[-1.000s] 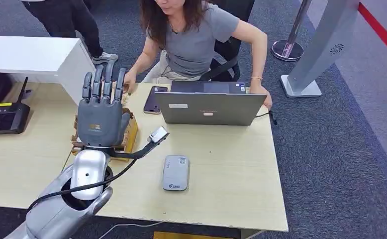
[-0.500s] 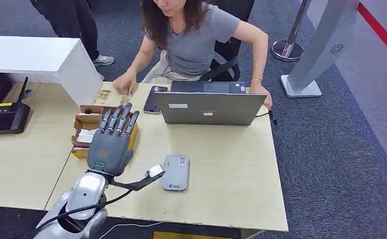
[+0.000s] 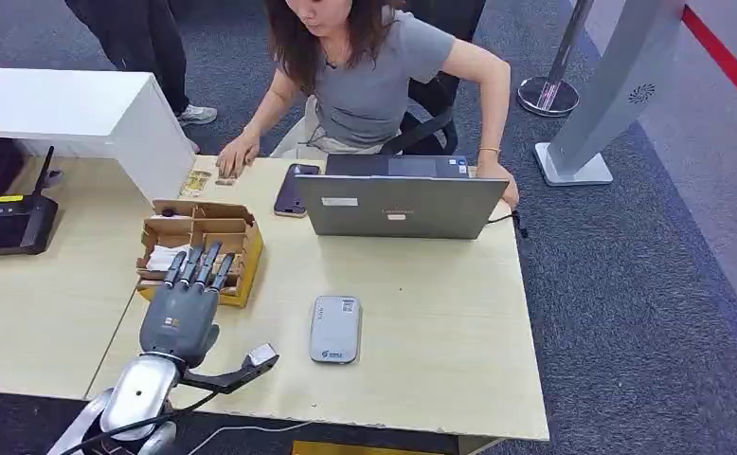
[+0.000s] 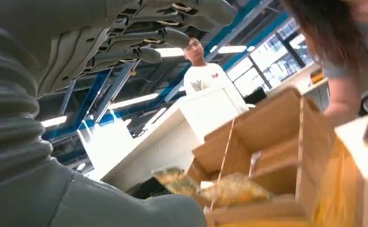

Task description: Pass the card to the sensor for recognition and then transmit it.

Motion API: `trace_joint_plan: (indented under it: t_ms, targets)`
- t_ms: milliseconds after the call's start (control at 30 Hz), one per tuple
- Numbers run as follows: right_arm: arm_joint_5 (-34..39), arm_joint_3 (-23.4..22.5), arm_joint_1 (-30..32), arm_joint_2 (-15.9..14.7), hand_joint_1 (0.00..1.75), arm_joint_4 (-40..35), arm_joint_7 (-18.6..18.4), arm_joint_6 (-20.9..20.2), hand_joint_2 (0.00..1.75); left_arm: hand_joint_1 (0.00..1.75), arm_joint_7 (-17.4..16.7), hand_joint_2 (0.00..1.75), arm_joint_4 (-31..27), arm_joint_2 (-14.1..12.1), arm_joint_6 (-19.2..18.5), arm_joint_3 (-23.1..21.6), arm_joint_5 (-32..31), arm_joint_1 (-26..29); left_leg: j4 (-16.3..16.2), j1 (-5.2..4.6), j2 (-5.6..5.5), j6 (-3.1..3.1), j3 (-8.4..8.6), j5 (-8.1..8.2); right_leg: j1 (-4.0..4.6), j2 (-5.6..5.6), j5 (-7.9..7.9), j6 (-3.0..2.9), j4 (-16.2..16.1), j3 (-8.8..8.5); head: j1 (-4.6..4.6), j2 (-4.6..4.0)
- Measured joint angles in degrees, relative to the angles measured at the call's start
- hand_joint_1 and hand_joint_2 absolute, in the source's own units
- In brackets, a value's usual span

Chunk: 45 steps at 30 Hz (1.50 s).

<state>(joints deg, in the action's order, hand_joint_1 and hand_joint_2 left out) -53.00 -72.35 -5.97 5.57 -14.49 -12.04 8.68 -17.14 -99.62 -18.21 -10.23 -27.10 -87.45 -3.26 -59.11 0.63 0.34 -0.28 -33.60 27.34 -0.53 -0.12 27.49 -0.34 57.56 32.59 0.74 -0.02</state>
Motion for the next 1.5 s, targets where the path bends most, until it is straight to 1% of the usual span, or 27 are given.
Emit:
trace_joint_plan:
  t_ms: [100,167,300,500,700,800,933,1100,1300,1500]
  targets:
    - [0.0,0.0,0.0,0.0,0.0,0.0,-0.15,0.02,0.0,0.0,0.24,1.75,-0.02,-0.63,-1.0,0.28,0.0,0.76,0.0,-0.01,0.0,0.0,0.0,0.0,0.0,0.0,0.0,0.0,0.0,0.0,0.0,0.02]
    - [0.0,0.0,0.0,0.0,0.0,0.0,-0.17,0.09,0.0,0.0,1.58,1.75,-0.02,-0.81,-1.64,0.98,0.0,1.32,0.0,-0.01,0.0,0.0,0.0,0.0,0.0,0.0,0.0,0.0,0.0,0.0,0.02,0.0]
    - [0.0,0.0,0.0,0.0,0.0,0.02,-0.31,0.2,0.0,0.0,2.91,1.75,0.0,-0.98,-1.86,2.19,0.0,2.05,0.0,0.0,0.0,0.0,0.0,0.0,0.0,-0.01,0.0,0.0,0.0,0.0,0.0,0.0]
    - [0.0,0.0,0.0,0.0,0.0,0.02,-0.37,0.44,0.0,0.0,1.03,1.75,0.0,-1.57,-1.7,2.38,0.0,2.05,0.0,0.0,0.0,0.0,0.01,0.0,0.0,0.0,0.0,0.0,0.0,0.0,0.02,0.0]
    - [-0.04,0.0,0.03,0.0,0.0,0.09,-1.16,1.44,0.0,0.0,-2.73,1.75,0.0,-2.58,-1.53,2.36,0.0,2.85,0.0,0.0,0.01,0.0,0.01,0.0,0.0,0.01,0.0,0.0,0.0,0.0,0.0,0.0]
    - [-0.04,0.0,0.06,0.0,0.0,0.09,-1.38,1.71,0.0,0.0,-3.3,1.75,0.24,-2.77,-1.51,2.32,0.0,3.28,0.0,0.0,-0.01,0.0,0.0,0.0,0.0,-0.02,0.01,0.01,0.0,0.01,0.0,0.0]
    - [-0.15,0.0,0.06,0.0,0.0,0.09,-1.42,1.7,0.0,0.0,-3.41,1.75,1.36,-2.77,0.05,2.05,0.0,2.63,0.0,0.0,0.0,0.0,0.0,0.0,0.0,-0.01,0.01,0.01,0.0,0.01,0.0,0.0]
    - [-1.07,0.0,0.04,-0.02,0.0,0.09,-1.33,1.33,0.0,0.0,-4.13,1.75,4.42,-2.93,2.3,1.07,0.0,0.45,0.0,0.0,0.0,-0.01,0.02,-0.01,0.0,-0.01,-0.01,0.0,0.0,0.0,0.02,0.0]
    - [-2.06,0.07,0.03,-0.2,0.0,0.07,-1.27,0.92,0.0,0.0,-5.7,1.75,9.1,-3.89,6.45,-1.53,0.0,-2.64,0.0,0.01,0.0,-0.02,0.01,-0.02,0.0,0.0,-0.01,0.0,0.0,0.0,0.0,0.0]
    - [-2.21,0.42,0.03,-0.28,0.0,0.07,-1.18,0.66,0.0,0.0,-5.05,1.75,12.32,-4.13,7.56,-2.34,0.0,-4.1,0.0,0.0,0.0,-0.01,0.01,-0.01,0.0,0.01,0.0,0.0,0.0,0.01,0.0,0.0]
